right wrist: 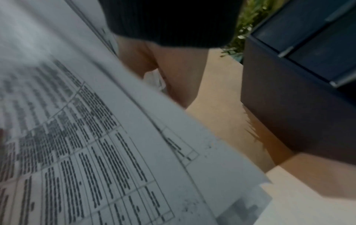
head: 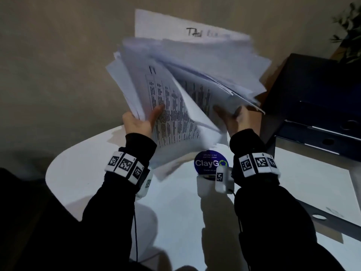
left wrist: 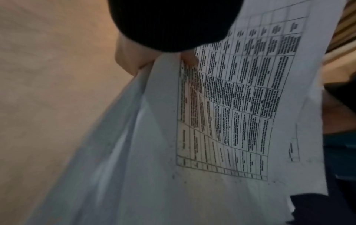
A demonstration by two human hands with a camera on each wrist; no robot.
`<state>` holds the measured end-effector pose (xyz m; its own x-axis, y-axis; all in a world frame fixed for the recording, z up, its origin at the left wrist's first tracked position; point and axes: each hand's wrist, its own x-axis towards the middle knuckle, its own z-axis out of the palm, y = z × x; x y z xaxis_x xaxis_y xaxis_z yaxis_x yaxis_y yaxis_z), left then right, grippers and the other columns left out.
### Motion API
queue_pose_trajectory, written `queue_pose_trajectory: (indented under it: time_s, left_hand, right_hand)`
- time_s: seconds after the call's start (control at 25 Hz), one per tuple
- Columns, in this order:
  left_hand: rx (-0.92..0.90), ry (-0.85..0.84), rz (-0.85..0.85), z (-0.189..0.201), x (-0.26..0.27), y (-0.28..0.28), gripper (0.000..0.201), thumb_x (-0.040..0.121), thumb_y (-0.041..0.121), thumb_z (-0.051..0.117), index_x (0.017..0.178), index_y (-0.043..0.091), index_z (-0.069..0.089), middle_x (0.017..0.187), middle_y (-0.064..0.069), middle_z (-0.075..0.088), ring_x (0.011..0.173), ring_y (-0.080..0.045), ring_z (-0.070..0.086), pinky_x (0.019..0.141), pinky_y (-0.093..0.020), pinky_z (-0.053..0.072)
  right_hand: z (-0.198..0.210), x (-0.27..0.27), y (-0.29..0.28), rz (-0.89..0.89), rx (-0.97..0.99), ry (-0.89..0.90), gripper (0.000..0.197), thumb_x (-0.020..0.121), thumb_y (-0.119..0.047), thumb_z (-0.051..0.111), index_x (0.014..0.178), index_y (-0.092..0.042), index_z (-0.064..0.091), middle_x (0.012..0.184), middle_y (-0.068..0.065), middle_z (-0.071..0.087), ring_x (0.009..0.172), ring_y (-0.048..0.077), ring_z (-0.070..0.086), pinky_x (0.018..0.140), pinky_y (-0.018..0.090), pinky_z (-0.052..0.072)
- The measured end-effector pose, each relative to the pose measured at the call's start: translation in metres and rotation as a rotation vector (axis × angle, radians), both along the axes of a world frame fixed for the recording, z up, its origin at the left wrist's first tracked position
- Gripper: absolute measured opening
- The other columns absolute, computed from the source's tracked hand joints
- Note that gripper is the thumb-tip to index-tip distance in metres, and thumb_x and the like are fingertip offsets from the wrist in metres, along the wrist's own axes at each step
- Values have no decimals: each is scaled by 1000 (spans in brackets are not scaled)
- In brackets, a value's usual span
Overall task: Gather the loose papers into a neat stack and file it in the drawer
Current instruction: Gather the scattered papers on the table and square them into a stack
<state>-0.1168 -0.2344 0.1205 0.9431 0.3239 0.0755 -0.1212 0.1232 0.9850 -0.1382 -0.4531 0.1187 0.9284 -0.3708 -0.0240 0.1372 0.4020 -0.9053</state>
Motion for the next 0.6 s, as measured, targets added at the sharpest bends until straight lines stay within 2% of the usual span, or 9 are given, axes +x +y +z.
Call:
queue_pose_trajectory:
  time_s: [0.12, 0.2, 0.24, 0.28, 0.36, 0.4, 0.44, 0.52, 0.6]
  left_hand:
    - [37, -129, -75, -16, -2, 1, 90, 76, -2, 74, 146, 19, 21, 136, 23, 37, 113, 23, 43, 93, 2, 39]
    - [22, -125, -19, -22, -5, 0, 95, 81, 1, 70, 152, 26, 12, 152, 15, 26, 129, 14, 27, 108, -7, 28]
    - [-5, -120, 12, -21, -8, -1, 91, 83, 5, 69, 152, 26, 14, 154, 9, 27, 132, 5, 28, 108, -7, 27]
    - [-40, -129, 47, -21, -6, 0, 84, 85, 8, 67, 152, 23, 18, 152, 3, 32, 133, -3, 33, 108, -7, 29]
    - [-70, -34, 155, -15, 0, 0, 62, 93, 14, 55, 149, 14, 27, 143, -6, 42, 129, -19, 43, 111, -21, 35]
    - [-62, -9, 159, -12, 3, 1, 58, 94, 16, 54, 147, 11, 31, 142, -10, 45, 129, -24, 46, 110, -26, 37]
    - [-104, 18, 151, -17, 6, 0, 60, 92, 17, 59, 145, 7, 34, 140, -14, 49, 128, -26, 49, 107, -25, 38]
    - [-69, 17, 184, -25, 6, -1, 64, 83, 20, 71, 137, 0, 44, 135, -18, 54, 120, -17, 52, 100, -20, 36]
    - [-29, -6, 176, -29, 9, -8, 45, 80, 19, 75, 118, 0, 58, 116, -17, 63, 103, -8, 44, 92, -18, 32]
  right_hand:
    - [-27, 2, -3, 62, -123, 32, 7, 86, -14, 65, 91, -14, 61, 84, -7, 70, 76, -8, 65, 79, 24, 52]
    - [-37, -4, 4, 218, -150, 55, 51, 80, -31, 69, 123, -10, 50, 112, -3, 64, 99, -1, 62, 92, 21, 51]
    - [-31, -10, 11, 280, -176, 74, 58, 80, -33, 71, 126, -12, 42, 109, -11, 64, 95, -6, 62, 85, 11, 52]
    - [-36, -7, 10, 308, -198, 68, 46, 83, -29, 67, 118, -12, 42, 94, -17, 67, 78, -14, 63, 68, 3, 51]
    - [-29, -3, 18, 294, -181, 100, 19, 95, -32, 47, 90, -14, 47, 51, -7, 65, 40, -7, 58, 38, 6, 44]
    - [-29, -1, 23, 269, -252, 169, 32, 98, -42, 36, 84, -16, 48, 50, -3, 62, 38, -2, 59, 33, 10, 44]
    - [-32, 0, 22, 303, -287, 209, 43, 96, -52, 33, 92, -14, 51, 65, -1, 63, 53, 4, 66, 36, 12, 48]
    - [-42, -4, 18, 317, -387, 246, 75, 79, -65, 54, 135, -18, 38, 109, 2, 59, 109, 21, 60, 64, 11, 56]
    - [-61, 4, 9, 272, -459, 297, 111, 60, -50, 81, 146, -14, 23, 123, 1, 55, 120, 24, 50, 80, 3, 45]
